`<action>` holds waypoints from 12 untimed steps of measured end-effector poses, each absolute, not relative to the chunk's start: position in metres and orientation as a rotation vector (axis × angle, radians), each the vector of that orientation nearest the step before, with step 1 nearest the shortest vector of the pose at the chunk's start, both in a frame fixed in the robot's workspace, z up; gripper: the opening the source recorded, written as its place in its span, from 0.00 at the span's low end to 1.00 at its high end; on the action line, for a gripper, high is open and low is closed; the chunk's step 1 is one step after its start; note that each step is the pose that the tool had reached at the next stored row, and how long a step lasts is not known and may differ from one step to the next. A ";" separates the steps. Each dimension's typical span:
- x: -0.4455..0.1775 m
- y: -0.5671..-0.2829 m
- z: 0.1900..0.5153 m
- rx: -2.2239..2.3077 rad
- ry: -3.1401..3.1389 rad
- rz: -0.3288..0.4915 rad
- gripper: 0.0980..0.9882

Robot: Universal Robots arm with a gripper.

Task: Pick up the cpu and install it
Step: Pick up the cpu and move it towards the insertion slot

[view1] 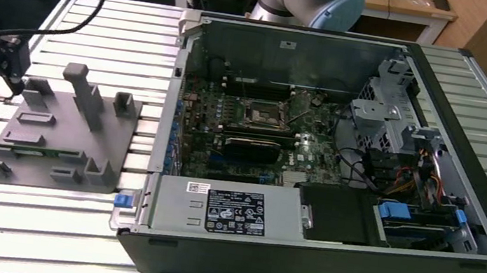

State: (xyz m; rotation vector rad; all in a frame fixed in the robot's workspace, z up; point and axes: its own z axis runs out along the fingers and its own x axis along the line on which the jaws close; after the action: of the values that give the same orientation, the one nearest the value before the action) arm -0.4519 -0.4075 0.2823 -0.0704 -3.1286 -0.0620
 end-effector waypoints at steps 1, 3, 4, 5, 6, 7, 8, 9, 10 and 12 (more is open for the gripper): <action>-0.452 -0.408 0.286 -0.070 -3.129 -0.062 0.49; -0.452 -0.408 0.295 -0.070 -3.129 -0.062 0.49; -0.452 -0.408 0.300 -0.070 -3.129 -0.062 0.49; -0.452 -0.408 0.304 -0.070 -3.128 -0.062 0.49; -0.452 -0.408 0.309 -0.070 -3.129 -0.062 0.49; -0.452 -0.408 0.313 -0.070 -3.129 -0.062 0.49; -0.452 -0.408 0.318 -0.070 -3.129 -0.062 0.49; -0.452 -0.408 0.322 -0.070 -3.129 -0.062 0.49; -0.452 -0.408 0.327 -0.070 -3.129 -0.062 0.49; -0.452 -0.408 0.336 -0.070 -3.129 -0.062 0.49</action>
State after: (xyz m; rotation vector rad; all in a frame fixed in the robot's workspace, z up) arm -0.4519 -0.4075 0.3363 -0.0705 -3.1286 -0.0621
